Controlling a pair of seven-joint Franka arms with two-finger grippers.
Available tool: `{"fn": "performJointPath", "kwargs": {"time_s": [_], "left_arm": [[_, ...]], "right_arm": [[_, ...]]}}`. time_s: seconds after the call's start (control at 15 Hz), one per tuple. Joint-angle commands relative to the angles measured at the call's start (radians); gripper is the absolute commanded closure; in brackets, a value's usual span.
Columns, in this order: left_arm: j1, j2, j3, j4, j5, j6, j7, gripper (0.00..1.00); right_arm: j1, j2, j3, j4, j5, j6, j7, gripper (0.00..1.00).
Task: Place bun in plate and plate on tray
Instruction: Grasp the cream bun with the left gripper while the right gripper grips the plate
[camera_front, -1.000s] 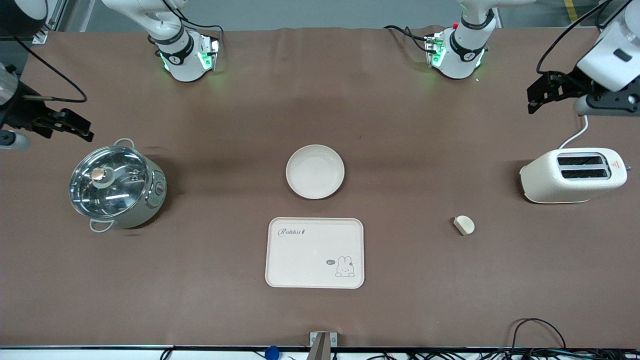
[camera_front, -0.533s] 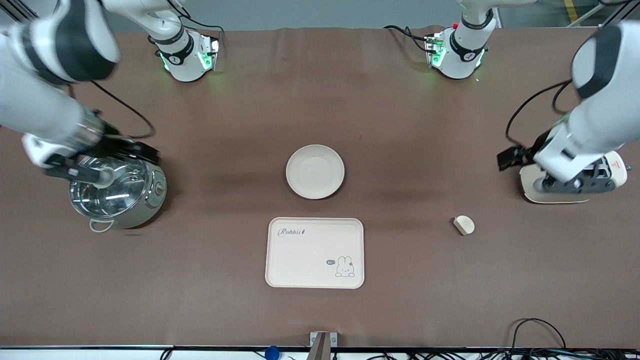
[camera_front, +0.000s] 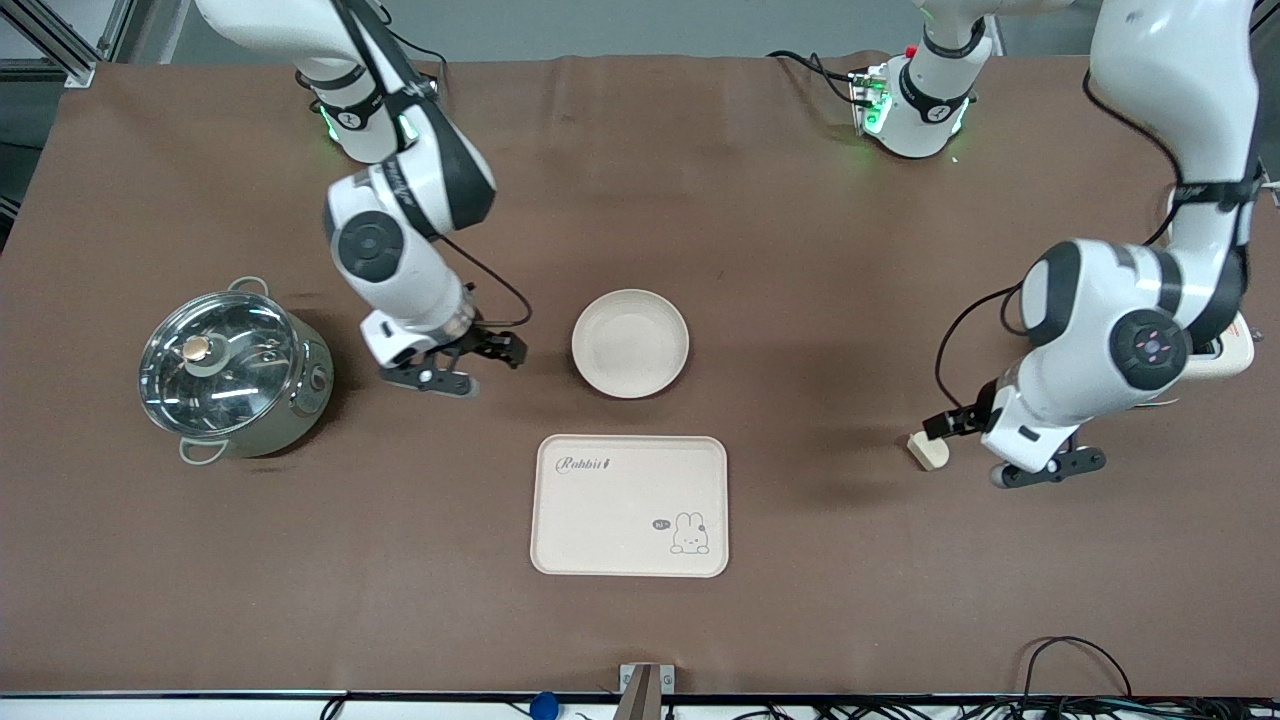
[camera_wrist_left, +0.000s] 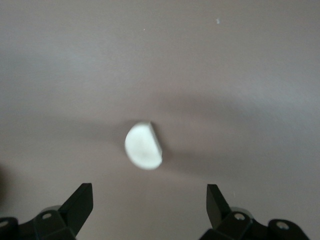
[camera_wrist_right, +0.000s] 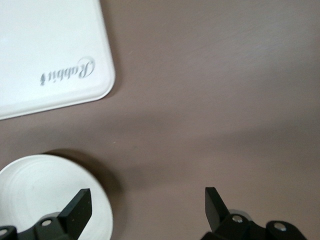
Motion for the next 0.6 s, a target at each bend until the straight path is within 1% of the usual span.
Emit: {"fn": "performJointPath", "kwargs": {"time_s": [0.0,0.13,0.2,0.27,0.4,0.53], "left_arm": [[0.003,0.07,0.004,-0.017,-0.007,0.113,-0.052,0.0],[0.0,0.116,0.007,-0.015,-0.007,0.166,-0.057,0.0],[0.002,0.138,0.007,-0.012,0.013,0.181,-0.057,0.0],[0.005,0.15,0.007,-0.011,0.046,0.189,-0.057,0.0],[0.031,0.161,0.007,-0.008,0.083,0.192,-0.058,0.08],[0.045,0.179,0.004,-0.005,0.085,0.192,-0.057,0.21]], "right_arm": [[0.063,0.007,-0.011,-0.063,0.028,0.095,0.027,0.0],[0.078,0.09,-0.003,-0.048,0.034,0.18,0.027,0.0],[0.087,0.104,0.003,-0.048,0.036,0.203,0.027,0.0],[0.092,0.104,0.003,-0.051,0.036,0.194,0.027,0.0],[0.113,0.101,0.006,-0.071,0.036,0.159,0.03,0.0],[0.179,0.103,0.004,-0.083,0.037,0.146,0.078,0.0]]}}
